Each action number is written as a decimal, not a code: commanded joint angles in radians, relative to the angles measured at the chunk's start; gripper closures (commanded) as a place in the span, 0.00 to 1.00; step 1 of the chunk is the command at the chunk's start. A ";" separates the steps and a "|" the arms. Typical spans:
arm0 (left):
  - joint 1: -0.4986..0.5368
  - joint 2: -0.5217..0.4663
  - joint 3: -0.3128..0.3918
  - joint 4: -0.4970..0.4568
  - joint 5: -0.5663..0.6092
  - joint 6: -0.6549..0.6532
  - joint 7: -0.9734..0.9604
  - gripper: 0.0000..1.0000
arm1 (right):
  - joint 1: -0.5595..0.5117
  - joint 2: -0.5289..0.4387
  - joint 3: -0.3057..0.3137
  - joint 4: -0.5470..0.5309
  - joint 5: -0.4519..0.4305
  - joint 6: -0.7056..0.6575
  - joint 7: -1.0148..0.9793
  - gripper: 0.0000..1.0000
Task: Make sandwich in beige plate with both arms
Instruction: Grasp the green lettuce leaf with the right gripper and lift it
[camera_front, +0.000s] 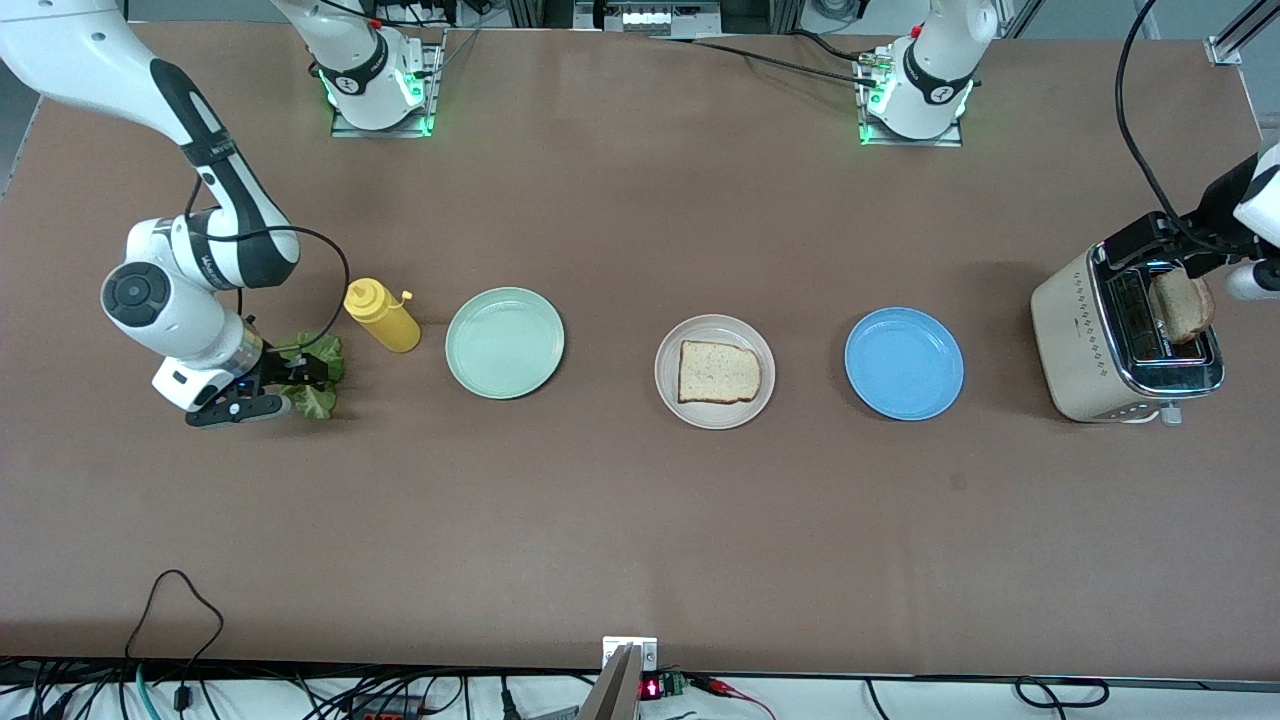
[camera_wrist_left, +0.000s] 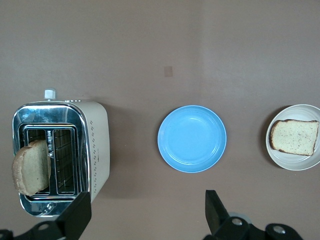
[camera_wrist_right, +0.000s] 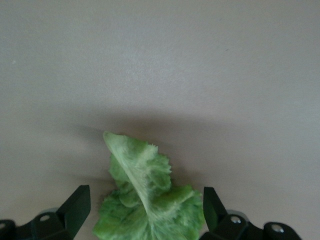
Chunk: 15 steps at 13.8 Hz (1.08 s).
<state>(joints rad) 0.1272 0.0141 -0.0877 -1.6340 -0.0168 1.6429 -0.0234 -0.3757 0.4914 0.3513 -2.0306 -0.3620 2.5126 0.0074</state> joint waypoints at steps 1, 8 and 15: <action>0.002 -0.010 0.000 -0.014 0.015 -0.003 0.002 0.00 | 0.001 0.045 0.000 0.018 -0.044 0.021 0.028 0.00; -0.001 0.006 -0.003 -0.010 0.015 -0.005 0.009 0.00 | 0.003 0.061 0.000 0.015 -0.112 0.032 0.009 1.00; -0.011 0.023 -0.007 0.003 0.018 -0.017 0.011 0.00 | 0.001 0.010 0.009 0.020 -0.113 0.014 -0.012 1.00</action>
<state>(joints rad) 0.1228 0.0368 -0.0932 -1.6428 -0.0168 1.6419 -0.0226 -0.3747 0.5364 0.3556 -2.0108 -0.4607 2.5434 0.0046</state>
